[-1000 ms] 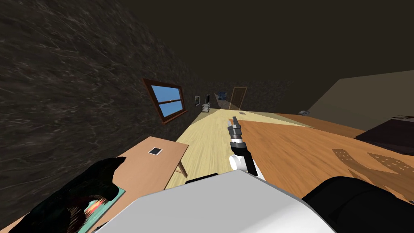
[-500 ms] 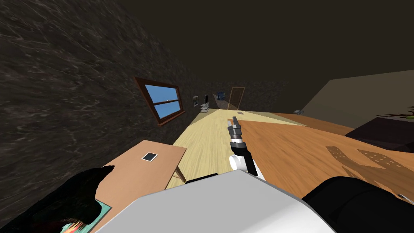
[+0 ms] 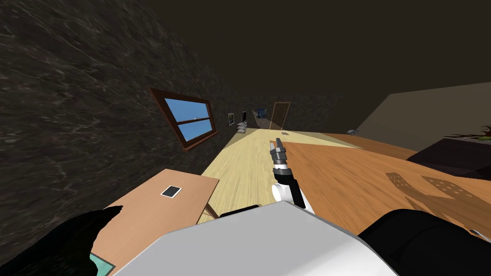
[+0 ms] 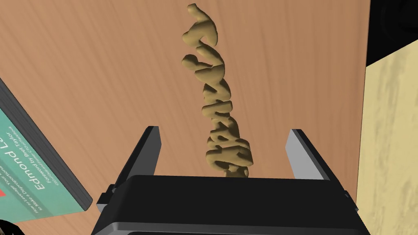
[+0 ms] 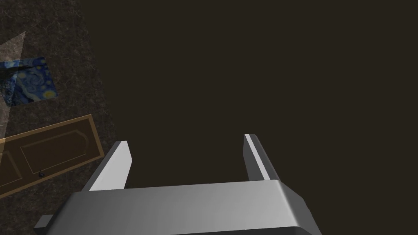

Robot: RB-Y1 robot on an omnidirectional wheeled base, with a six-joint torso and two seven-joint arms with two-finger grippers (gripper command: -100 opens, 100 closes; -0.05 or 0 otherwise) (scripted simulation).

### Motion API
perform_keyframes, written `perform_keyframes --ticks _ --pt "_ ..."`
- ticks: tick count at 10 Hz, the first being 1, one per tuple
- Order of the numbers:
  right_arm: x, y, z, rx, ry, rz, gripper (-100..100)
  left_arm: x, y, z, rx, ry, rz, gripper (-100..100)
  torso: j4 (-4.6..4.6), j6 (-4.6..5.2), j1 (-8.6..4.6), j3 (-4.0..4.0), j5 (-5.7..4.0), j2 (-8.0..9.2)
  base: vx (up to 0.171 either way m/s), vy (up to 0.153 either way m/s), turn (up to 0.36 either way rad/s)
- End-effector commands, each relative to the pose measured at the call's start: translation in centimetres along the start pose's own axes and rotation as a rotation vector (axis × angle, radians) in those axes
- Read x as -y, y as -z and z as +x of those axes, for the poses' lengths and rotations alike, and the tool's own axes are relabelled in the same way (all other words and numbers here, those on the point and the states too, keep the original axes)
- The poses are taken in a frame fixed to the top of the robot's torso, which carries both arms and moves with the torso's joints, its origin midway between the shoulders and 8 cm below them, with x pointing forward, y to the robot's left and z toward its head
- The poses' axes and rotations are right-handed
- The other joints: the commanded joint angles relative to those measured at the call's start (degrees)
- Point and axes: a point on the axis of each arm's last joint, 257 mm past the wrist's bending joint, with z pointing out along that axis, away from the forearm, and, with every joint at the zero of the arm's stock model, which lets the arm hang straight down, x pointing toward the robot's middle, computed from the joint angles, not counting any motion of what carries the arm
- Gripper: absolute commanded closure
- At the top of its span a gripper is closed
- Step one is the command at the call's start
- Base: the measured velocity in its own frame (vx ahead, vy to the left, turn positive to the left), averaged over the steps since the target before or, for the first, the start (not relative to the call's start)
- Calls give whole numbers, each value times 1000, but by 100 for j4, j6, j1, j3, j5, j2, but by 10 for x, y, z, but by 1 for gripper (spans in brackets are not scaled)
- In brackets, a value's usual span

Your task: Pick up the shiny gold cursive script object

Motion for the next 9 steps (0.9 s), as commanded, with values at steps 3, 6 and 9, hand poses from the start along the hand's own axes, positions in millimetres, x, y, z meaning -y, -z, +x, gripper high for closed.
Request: perform_keyframes --ticks 3,6,9 --pt "0 0 0 0 0 0 0 7 -13 5 -2 59 12 -100 8 2 3 21 1 36 -96 -5 -190" --pt "0 0 0 0 0 0 0 11 -27 12 -5 118 18 -100 16 0 7 41 2 71 -159 11 -200" --pt "0 0 0 0 0 0 0 11 -24 12 -5 106 17 100 6 -3 9 16 2 25 -27 6 -10"
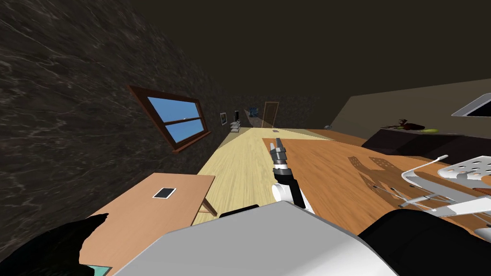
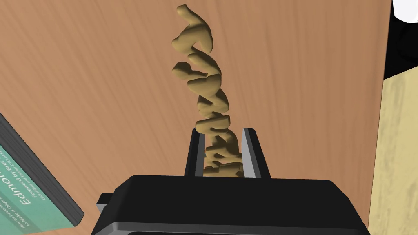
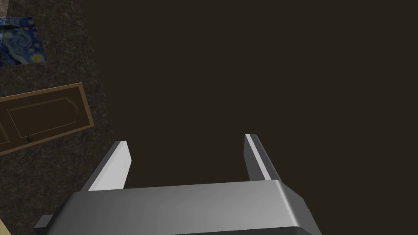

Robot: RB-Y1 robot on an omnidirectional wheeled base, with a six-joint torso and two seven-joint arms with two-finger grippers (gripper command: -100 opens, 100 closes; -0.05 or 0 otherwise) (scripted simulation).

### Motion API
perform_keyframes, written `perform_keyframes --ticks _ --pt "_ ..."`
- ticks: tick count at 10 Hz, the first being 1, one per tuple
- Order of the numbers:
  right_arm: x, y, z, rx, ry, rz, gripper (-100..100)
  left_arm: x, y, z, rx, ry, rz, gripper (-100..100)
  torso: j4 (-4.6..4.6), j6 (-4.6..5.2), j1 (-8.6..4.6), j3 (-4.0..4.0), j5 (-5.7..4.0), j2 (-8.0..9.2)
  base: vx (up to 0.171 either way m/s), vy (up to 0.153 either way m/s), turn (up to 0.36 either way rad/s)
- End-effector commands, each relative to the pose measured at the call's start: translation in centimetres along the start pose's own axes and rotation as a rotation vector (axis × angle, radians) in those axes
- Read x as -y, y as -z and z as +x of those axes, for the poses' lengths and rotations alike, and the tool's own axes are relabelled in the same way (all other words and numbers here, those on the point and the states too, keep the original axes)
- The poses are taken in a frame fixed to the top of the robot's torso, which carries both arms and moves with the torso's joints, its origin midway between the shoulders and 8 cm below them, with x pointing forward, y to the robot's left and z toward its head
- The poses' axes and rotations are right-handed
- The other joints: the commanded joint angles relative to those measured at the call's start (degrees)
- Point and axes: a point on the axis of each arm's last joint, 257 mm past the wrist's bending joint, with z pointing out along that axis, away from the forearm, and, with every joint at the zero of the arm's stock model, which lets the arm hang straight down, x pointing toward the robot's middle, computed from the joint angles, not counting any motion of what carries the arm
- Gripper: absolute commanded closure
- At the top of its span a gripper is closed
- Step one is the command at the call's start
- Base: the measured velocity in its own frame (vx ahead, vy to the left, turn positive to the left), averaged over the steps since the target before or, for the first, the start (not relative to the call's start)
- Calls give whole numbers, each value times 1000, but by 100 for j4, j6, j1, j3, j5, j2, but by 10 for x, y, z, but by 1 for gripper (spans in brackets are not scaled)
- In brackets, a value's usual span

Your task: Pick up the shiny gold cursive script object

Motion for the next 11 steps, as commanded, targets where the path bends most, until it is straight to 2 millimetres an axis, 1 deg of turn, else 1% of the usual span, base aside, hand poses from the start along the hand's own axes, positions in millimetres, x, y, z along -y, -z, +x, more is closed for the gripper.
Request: perform_keyframes --ticks 1,3,4,5,6,8,10,11 --pt "0 0 0 0 0 0 0 0 0 0 0 0 0 100 0 0 0 0 0 0 0 0 0" --pt "0 0 0 0 0 0 0 0 0 -1 1 1 0 100 0 3 8 -2 3 -5 0 0 0" --pt "0 0 0 0 0 0 0 0 0 -1 1 1 0 0 0 3 9 -2 3 -5 0 0 0" --pt "0 0 0 0 0 0 0 -1 6 -4 1 -27 0 100 0 3 9 -3 3 -6 101 -13 216" --pt "0 0 0 0 0 0 0 -2 11 -6 2 -50 -3 100 -5 -6 2 -16 0 -31 195 -23 328" --pt "0 0 0 0 0 0 0 -6 19 -10 4 -86 -10 100 -11 5 3 -39 -1 -72 171 5 180" --pt "0 0 0 0 0 0 0 -8 24 -12 5 -109 -15 100 -10 4 8 -31 1 -54 95 1 138" --pt "0 0 0 0 0 0 0 -7 23 -11 4 -102 -12 100 -8 5 8 -24 1 -42 32 -2 21"
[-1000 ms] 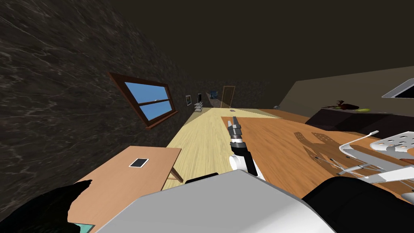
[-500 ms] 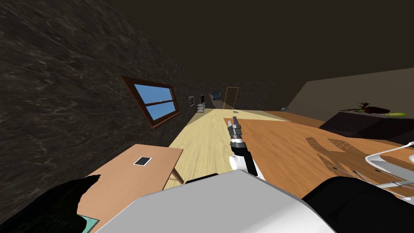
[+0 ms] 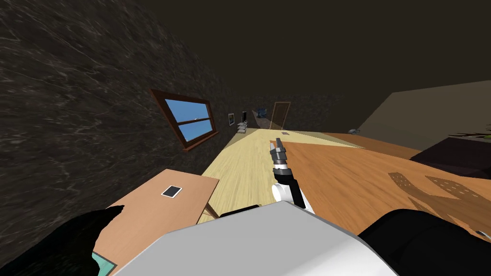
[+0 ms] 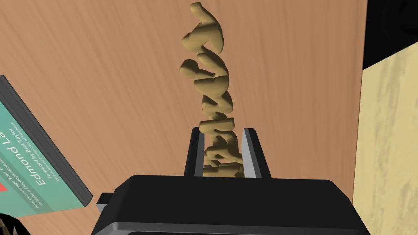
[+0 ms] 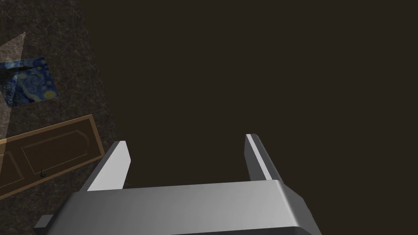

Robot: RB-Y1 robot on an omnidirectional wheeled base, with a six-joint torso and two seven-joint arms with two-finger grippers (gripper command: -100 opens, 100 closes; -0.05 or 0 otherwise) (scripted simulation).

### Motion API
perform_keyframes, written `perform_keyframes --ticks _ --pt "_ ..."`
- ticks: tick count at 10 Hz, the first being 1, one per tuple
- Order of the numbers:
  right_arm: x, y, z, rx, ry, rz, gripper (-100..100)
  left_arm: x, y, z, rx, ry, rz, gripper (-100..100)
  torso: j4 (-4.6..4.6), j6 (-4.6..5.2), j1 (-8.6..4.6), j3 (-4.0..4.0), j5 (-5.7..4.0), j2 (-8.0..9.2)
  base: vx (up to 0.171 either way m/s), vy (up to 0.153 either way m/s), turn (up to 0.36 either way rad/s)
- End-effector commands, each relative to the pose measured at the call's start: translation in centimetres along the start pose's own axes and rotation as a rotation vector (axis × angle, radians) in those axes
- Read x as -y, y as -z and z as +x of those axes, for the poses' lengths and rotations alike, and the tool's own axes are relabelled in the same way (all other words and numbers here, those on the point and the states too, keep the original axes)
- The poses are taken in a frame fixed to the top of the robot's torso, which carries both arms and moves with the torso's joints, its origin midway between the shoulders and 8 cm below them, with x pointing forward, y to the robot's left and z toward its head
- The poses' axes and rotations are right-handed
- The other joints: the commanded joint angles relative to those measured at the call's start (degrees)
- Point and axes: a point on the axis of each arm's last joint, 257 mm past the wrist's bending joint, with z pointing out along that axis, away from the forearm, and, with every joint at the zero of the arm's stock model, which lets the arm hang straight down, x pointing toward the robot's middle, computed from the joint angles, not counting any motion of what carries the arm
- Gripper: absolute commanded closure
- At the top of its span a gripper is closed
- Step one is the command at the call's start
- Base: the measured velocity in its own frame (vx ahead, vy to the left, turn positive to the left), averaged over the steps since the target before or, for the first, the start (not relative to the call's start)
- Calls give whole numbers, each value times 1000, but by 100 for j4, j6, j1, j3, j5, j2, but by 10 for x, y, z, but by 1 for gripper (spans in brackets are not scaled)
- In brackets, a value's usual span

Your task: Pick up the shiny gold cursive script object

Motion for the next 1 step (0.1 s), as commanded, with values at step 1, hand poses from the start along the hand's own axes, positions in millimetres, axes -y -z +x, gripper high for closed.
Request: perform_keyframes --ticks 1 --pt "0 0 0 0 0 0 0 0 0 0 0 0 0 0 0 0 0 0 0 0 7 -1 -5"
